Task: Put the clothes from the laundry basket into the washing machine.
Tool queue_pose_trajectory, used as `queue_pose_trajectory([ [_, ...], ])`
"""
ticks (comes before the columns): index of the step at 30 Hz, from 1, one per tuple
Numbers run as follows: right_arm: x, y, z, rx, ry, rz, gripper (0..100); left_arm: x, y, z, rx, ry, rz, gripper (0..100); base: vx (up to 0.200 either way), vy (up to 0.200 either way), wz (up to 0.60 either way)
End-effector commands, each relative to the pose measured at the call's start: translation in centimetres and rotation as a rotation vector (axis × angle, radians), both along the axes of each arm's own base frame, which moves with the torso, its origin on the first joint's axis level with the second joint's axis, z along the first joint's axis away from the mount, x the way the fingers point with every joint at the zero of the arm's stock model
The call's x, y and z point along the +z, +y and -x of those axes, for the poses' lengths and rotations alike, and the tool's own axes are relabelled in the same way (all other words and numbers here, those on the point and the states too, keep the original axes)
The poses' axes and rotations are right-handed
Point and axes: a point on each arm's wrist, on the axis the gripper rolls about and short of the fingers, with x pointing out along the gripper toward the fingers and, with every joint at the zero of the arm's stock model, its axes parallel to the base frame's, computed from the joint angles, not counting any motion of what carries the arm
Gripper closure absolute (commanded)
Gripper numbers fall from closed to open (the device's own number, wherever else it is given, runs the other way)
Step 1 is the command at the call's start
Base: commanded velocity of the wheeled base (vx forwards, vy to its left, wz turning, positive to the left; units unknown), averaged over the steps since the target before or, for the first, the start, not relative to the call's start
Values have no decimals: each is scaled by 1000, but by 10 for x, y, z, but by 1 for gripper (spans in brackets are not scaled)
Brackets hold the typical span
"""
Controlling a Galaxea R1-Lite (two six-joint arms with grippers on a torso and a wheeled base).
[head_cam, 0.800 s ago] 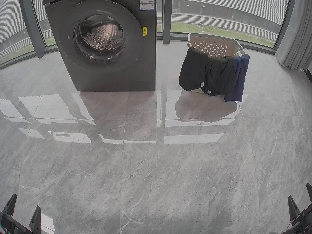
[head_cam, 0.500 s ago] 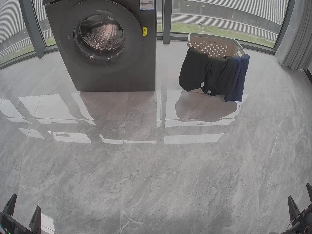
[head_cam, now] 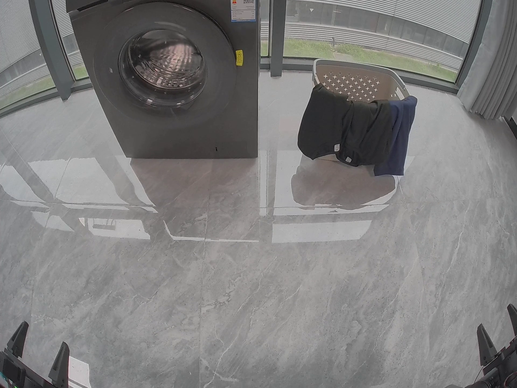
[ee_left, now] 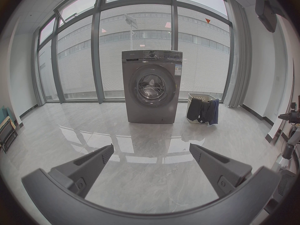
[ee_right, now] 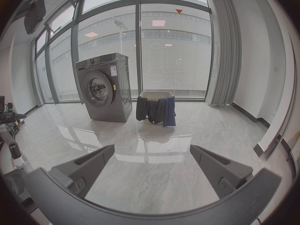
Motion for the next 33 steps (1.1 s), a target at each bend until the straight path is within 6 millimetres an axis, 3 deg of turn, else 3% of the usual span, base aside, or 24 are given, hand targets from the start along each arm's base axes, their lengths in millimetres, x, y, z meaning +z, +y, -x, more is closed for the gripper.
queue_pose_trajectory([
  [1, -5, 0, 0, 1, 2, 1, 0, -5, 0, 0, 0, 7, -1, 0, 200, 0, 0],
  [12, -5, 0, 0, 1, 2, 1, 0, -5, 0, 0, -2, 5, 5, 0, 200, 0, 0],
  [22, -5, 0, 0, 0, 2, 1, 0, -5, 0, 0, 3, 7, 13, 0, 0, 0, 0],
  [33, -5, 0, 0, 3, 2, 4, 0, -5, 0, 0, 2, 7, 13, 0, 0, -164, -109],
])
